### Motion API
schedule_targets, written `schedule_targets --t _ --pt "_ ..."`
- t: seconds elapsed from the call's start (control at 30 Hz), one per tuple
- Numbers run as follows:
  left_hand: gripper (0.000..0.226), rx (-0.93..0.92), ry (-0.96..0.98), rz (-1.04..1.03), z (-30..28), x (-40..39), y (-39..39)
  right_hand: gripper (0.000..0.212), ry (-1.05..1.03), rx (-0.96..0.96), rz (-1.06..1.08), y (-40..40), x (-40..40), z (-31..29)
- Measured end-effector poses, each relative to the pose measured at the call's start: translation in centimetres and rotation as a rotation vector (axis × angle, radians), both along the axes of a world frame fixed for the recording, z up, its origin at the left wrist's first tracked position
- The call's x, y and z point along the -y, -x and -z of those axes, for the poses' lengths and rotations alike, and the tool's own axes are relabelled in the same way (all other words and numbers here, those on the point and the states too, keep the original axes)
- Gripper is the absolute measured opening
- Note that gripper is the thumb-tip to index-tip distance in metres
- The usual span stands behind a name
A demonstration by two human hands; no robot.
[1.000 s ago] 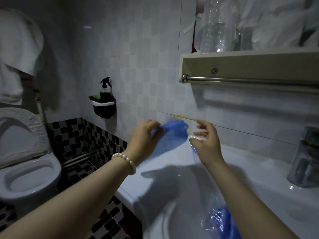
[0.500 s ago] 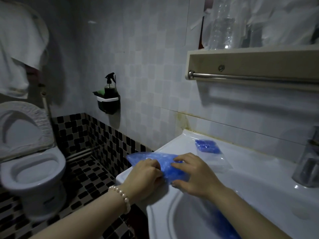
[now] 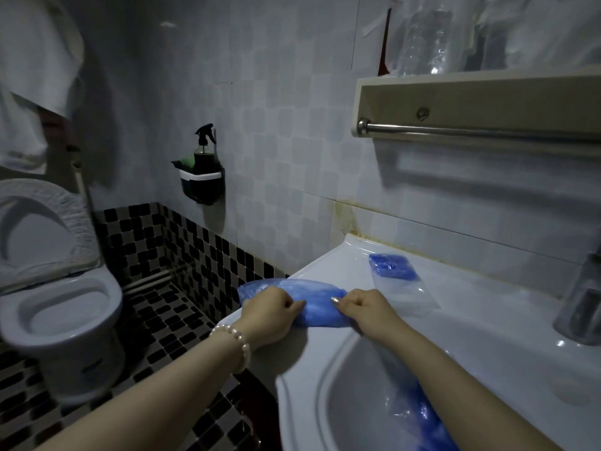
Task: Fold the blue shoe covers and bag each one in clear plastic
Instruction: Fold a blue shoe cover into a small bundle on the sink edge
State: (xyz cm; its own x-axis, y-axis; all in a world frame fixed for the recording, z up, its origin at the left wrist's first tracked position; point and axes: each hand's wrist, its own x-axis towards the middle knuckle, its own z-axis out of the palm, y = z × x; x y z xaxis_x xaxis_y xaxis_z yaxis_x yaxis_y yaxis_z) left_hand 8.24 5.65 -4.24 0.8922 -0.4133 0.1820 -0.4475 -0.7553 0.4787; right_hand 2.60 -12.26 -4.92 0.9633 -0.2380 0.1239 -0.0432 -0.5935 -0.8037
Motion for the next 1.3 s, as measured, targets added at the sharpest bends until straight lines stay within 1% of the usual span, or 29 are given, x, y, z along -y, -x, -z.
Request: schedule_targets --t 0.03,0.1,0.13,0.17,0.27,0.3,0.37,0.47,0.5,0.53,0.6,0.63,0.67,0.7,0.77,0.8,0.83,0.9,0.97,1.07,1.17,1.23,1.3 --pt "0.049 0.022 -0.056 -0.037 0.1 0.2 0.1 0.041 0.076 -0.037 0.059 0.0 -0.4 -0.2" --pt "0.039 0.073 -0.126 -0.069 0.1 0.5 0.2 0.031 0.346 -0.083 0.174 0.0 -1.4 -0.7" --pt "0.034 0.112 -0.158 -0.070 0.1 0.6 0.3 0.028 0.467 -0.078 0.216 0.1 -1.9 -0.9" --pt "0.032 0.166 -0.210 -0.072 -0.1 0.6 0.5 0.027 0.545 -0.066 0.242 0.2 -2.2 -0.9" --pt "0.029 0.342 -0.362 -0.086 -0.5 0.8 1.0 0.023 0.711 0.024 0.251 0.7 -2.7 -0.6" --pt "0.027 0.412 -0.367 -0.079 -0.7 0.8 1.3 0.023 0.756 0.049 0.245 0.7 -2.7 -0.4" --pt "0.022 0.609 -0.338 -0.012 -0.7 0.7 1.4 0.018 0.791 0.078 0.241 0.5 -2.4 -0.3" --pt "0.015 0.812 -0.293 0.120 -0.4 0.6 1.0 0.014 0.689 0.123 0.208 0.1 -1.8 0.0" --pt "0.011 0.831 -0.268 0.167 -0.3 0.6 0.8 0.015 0.643 0.131 0.185 -0.2 -1.6 0.2" --pt "0.009 0.824 -0.229 0.226 -0.1 0.7 0.4 0.020 0.598 0.128 0.148 -0.3 -1.5 0.2" --pt "0.011 0.683 -0.104 0.354 -0.1 0.6 -0.1 0.046 0.490 0.110 0.049 -0.5 -1.2 0.1" --pt "0.015 0.603 -0.034 0.378 0.0 0.5 -0.5 0.059 0.425 0.082 0.011 -0.6 -1.1 0.1" --pt "0.024 0.532 0.006 0.380 0.3 0.2 -0.9 0.067 0.372 0.041 -0.011 -0.6 -1.1 0.0" --pt "0.036 0.481 0.018 0.354 0.6 -0.2 -1.3 0.071 0.335 -0.001 -0.022 -0.8 -0.9 0.0" --pt "0.065 0.439 0.000 0.261 0.9 -0.7 -1.8 0.073 0.280 -0.051 -0.034 -0.9 -0.7 0.1" --pt "0.076 0.374 0.000 0.218 0.6 -0.9 -1.8 0.072 0.226 -0.052 -0.039 -0.9 -0.6 -0.1" --pt "0.078 0.286 0.027 0.203 0.2 -1.1 -1.6 0.070 0.151 -0.036 -0.047 -1.0 -0.4 -0.4" --pt "0.065 0.129 0.094 0.243 -0.1 -1.0 -1.4 0.065 -0.001 -0.004 -0.076 -0.9 -0.3 -1.3" --pt "0.048 0.100 0.147 0.288 -0.2 -0.9 -1.1 0.058 -0.094 -0.015 -0.092 -0.8 -0.3 -2.0" --pt "0.032 0.107 0.214 0.322 -0.2 -1.3 -1.3 0.053 -0.116 -0.054 -0.073 -1.2 -0.6 -2.6" --pt "0.029 0.134 0.316 0.320 0.0 -1.7 -1.4 0.048 -0.096 -0.011 -0.042 -1.4 -0.7 -2.3" --pt "0.032 0.191 0.305 0.316 0.2 -1.7 -1.6 0.046 -0.109 0.025 0.009 -1.4 -0.9 -1.9" --pt "0.030 0.296 0.233 0.329 0.4 -1.5 -1.7 0.052 -0.099 0.066 0.062 -1.5 -1.0 -1.2"
